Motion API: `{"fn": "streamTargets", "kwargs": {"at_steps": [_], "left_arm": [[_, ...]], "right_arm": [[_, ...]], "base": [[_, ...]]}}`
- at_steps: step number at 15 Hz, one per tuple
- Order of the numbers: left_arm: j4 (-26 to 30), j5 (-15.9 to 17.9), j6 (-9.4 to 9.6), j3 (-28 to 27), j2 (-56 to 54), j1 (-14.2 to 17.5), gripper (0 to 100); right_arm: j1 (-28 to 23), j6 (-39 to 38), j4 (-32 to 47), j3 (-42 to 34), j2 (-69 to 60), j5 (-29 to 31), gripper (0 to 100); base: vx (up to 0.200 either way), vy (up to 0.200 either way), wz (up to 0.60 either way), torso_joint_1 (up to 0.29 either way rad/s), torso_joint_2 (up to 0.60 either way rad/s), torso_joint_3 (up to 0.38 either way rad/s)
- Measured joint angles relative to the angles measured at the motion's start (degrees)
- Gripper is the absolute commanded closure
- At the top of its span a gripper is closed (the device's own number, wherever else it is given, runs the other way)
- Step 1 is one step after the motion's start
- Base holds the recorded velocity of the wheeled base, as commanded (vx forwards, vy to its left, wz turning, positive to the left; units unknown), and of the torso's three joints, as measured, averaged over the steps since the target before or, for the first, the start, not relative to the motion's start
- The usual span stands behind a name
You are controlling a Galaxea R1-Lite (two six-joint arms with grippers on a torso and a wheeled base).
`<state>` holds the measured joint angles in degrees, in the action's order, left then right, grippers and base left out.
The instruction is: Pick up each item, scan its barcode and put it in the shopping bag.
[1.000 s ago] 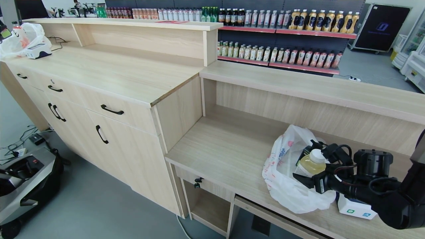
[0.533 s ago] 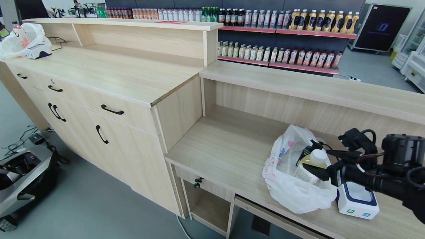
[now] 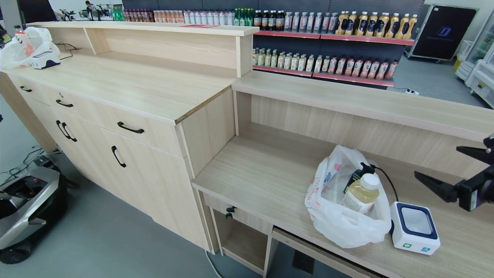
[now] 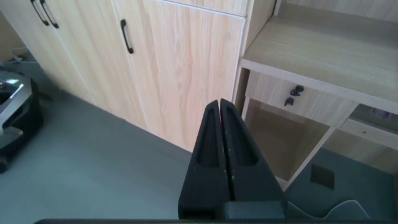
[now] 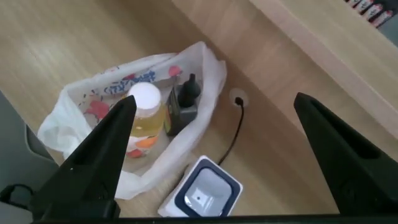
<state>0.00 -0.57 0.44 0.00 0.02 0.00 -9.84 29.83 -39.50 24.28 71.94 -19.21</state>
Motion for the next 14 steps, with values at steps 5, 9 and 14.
{"fn": "streamTargets", "kwargs": {"at_steps": [5,9,14], "left_arm": [[0.00,-0.02,0.00,0.00,0.00,0.00,100],[0.00,-0.02,0.00,0.00,0.00,0.00,100],[0.00,-0.02,0.00,0.00,0.00,0.00,100]], "right_arm": [[-0.52,-6.11,0.00,2.47,-5.10,6.60,0],[-0.68,-15.60,0.15,2.94,-8.52,10.54,0],[-1.76,-18.94,0.46,-3.32,-15.47,15.14,0]], "base": [[0.000,0.000,-0.60,0.000,0.00,0.006],[0.000,0.000,-0.15,0.001,0.00,0.001],[0.000,0.000,0.00,0.000,0.00,0.000]]}}
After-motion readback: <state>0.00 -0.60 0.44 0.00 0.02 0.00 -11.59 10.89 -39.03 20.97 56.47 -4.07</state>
